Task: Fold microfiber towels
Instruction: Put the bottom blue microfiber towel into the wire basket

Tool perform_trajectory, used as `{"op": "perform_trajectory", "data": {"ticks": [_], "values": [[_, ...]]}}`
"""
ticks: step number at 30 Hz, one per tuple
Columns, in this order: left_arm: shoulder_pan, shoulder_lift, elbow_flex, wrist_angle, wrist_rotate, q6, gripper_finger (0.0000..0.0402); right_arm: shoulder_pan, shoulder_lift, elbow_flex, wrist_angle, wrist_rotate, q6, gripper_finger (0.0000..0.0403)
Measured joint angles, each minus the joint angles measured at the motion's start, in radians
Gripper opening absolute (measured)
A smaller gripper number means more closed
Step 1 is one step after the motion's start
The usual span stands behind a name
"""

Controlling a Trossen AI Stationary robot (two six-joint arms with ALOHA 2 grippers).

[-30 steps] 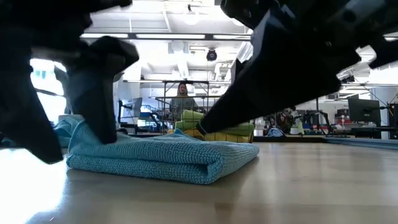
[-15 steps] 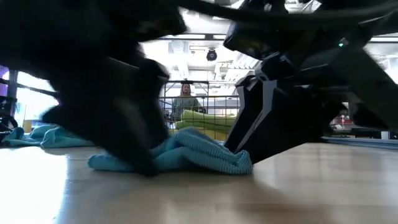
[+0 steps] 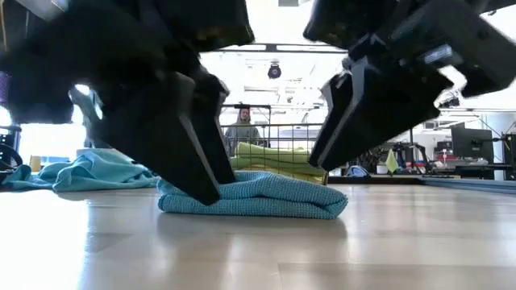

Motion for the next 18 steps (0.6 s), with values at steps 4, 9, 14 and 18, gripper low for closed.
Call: {"op": "perform_trajectory", "data": {"ticks": [4,9,14,18], "values": [[-0.019,-0.015,-0.001,-0.049,-0.009,0.007,0.0227,0.016,0.015,0.001,0.064,0.012,0.010,0.0176],[-0.025,-0.015,-0.002,-0.085,-0.046,0.000,0.0227,0.024,0.050,0.002,0.130,0.013,0.013,0.0176],[-0.024,-0.015,-0.001,-0.108,-0.079,0.000,0.0227,0.023,0.097,0.002,0.149,0.012,0.027,0.0176],[-0.017,-0.004,0.000,-0.105,-0.035,-0.001,0.0227,0.023,0.121,0.002,0.162,0.011,0.028,0.0176]]}}
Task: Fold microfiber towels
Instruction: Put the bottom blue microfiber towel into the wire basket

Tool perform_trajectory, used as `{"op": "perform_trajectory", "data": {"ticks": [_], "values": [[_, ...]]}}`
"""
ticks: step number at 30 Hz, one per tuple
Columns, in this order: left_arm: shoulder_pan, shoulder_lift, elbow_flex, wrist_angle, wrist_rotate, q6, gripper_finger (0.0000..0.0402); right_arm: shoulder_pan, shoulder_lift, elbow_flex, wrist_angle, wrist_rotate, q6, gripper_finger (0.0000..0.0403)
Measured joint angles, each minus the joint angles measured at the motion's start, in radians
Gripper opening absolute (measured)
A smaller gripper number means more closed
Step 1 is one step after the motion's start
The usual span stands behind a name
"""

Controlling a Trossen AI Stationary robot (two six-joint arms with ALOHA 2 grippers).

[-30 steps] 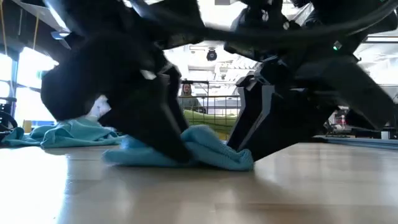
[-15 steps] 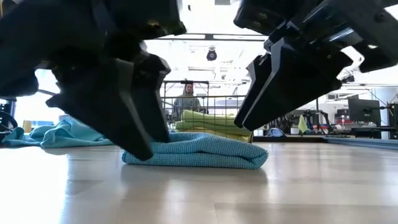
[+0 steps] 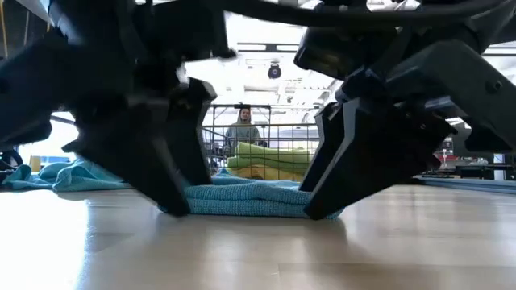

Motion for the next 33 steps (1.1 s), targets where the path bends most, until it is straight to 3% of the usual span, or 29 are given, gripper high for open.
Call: {"op": "perform_trajectory", "data": {"ticks": [14,18,27,33], "values": [[0.000,0.023,0.003,-0.009,-0.035,-0.057,0.0227,0.000,0.051,0.004,0.003,0.024,-0.051,0.0176],[0.002,0.024,0.003,-0.010,-0.055,-0.056,0.0221,0.001,0.053,0.004,-0.001,0.040,-0.044,0.0155],[0.004,0.029,0.000,-0.015,-0.091,-0.052,0.0130,0.000,0.056,0.004,-0.009,0.063,-0.047,0.0014],[0.004,0.030,0.000,-0.019,-0.075,-0.026,0.0064,0.000,0.055,0.002,-0.006,0.070,-0.039,0.0009]]}}
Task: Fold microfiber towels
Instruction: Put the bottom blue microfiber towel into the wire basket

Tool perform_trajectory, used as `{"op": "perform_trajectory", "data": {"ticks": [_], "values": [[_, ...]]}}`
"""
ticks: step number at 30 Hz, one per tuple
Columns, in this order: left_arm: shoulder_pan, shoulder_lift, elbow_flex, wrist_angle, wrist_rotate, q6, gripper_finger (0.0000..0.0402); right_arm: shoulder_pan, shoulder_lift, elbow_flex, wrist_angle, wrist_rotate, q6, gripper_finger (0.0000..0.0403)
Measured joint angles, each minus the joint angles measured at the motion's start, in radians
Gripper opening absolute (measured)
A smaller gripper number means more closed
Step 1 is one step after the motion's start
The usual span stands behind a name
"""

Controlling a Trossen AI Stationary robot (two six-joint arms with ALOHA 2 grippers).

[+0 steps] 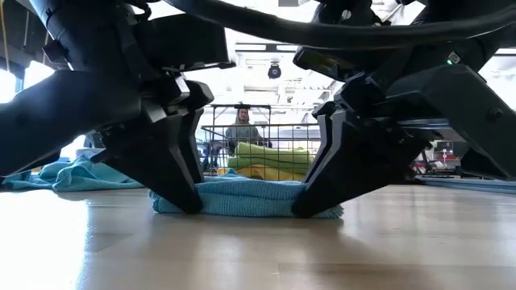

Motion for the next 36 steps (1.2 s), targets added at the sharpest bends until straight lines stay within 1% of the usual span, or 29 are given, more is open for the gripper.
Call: {"op": "perform_trajectory", "data": {"ticks": [4,5,10,14,18,21,29,34,36], "values": [[0.003,-0.015,-0.003,-0.015,0.002,0.002,0.0013,-0.003,-0.025,-0.002,-0.005,-0.010,0.002,0.0004],[0.004,-0.024,-0.003,-0.015,0.006,0.002,0.0008,-0.005,-0.040,-0.005,-0.018,-0.014,0.003,0.0004],[0.004,-0.097,-0.002,-0.020,0.013,0.008,0.0009,-0.020,-0.148,-0.006,-0.100,-0.031,0.003,0.0002],[0.009,-0.181,0.020,-0.062,-0.038,0.073,0.0003,-0.048,-0.233,-0.004,-0.190,-0.035,0.001,0.0001],[0.038,-0.243,0.078,-0.135,-0.116,0.202,0.0004,-0.094,-0.314,-0.004,-0.245,-0.036,-0.035,0.0001],[0.087,-0.273,0.108,-0.174,-0.170,0.333,0.0002,-0.135,-0.373,-0.003,-0.283,-0.034,-0.071,0.0001],[0.242,-0.296,0.122,-0.182,-0.186,0.592,0.0002,-0.271,-0.492,-0.004,-0.406,-0.032,-0.191,0.0000],[0.330,-0.297,0.123,-0.149,-0.186,0.691,0.0002,-0.376,-0.525,-0.004,-0.448,-0.025,-0.259,0.0000],[0.360,-0.297,0.123,-0.108,-0.202,0.756,0.0001,-0.415,-0.525,-0.004,-0.454,-0.025,-0.299,0.0000]]}}
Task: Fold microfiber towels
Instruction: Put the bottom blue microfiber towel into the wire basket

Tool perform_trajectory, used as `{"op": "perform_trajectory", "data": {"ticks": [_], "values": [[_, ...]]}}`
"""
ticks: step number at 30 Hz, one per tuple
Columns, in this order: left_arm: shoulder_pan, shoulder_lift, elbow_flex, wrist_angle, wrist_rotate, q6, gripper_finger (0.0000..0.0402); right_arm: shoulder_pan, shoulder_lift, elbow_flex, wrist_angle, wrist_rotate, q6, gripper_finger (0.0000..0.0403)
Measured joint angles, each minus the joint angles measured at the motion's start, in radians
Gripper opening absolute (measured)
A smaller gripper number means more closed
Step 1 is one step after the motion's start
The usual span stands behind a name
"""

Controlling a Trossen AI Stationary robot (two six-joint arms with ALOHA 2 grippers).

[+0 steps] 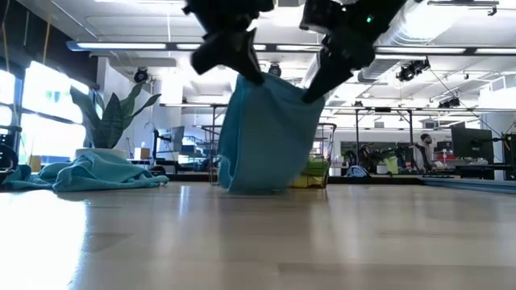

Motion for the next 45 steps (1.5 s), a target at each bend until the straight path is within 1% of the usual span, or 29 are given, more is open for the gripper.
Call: {"op": "perform_trajectory", "data": {"ticks": [5,9,11,15,18,20,23,26,31,36,38,41,45], "values": [[0.089,0.000,0.000,0.105,-0.014,0.213,0.0001,-0.097,0.000,0.001,0.012,0.037,-0.118,0.0000],[0.162,0.000,0.000,0.148,-0.006,0.280,0.0001,-0.169,0.000,0.005,0.026,0.095,-0.198,0.0000],[0.197,-0.003,0.000,0.157,0.000,0.307,0.0001,-0.203,0.000,0.015,0.029,0.098,-0.229,0.0000],[0.270,-0.004,0.001,0.175,0.008,0.366,0.0001,-0.270,0.000,0.043,0.043,0.086,-0.294,0.0000],[0.318,-0.005,0.001,0.224,0.012,0.404,0.0001,-0.316,0.000,0.074,0.046,0.082,-0.343,0.0000],[0.350,-0.006,0.001,0.263,0.044,0.440,0.0001,-0.349,0.000,0.091,0.043,0.051,-0.379,0.0000],[0.395,-0.006,0.001,0.318,0.117,0.483,0.0001,-0.398,0.000,0.108,0.040,-0.019,-0.416,0.0000],[0.434,-0.006,0.001,0.336,0.188,0.500,0.0002,-0.445,0.000,0.110,0.045,-0.058,-0.431,0.0000],[0.490,-0.006,0.001,0.360,0.263,0.474,0.0007,-0.516,0.000,0.112,0.070,-0.084,-0.432,0.0000],[0.533,0.009,0.001,0.380,0.349,0.422,0.0008,-0.570,0.001,0.112,0.108,-0.187,-0.427,0.0000],[0.544,0.021,0.001,0.392,0.351,0.426,0.0007,-0.577,0.008,0.112,0.127,-0.195,-0.430,0.0000],[0.554,0.042,0.001,0.408,0.340,0.443,0.0008,-0.587,0.029,0.112,0.153,-0.180,-0.435,0.0000],[0.570,0.062,0.001,0.451,0.328,0.457,0.0007,-0.609,0.071,0.112,0.172,-0.177,-0.484,0.0000]]}}
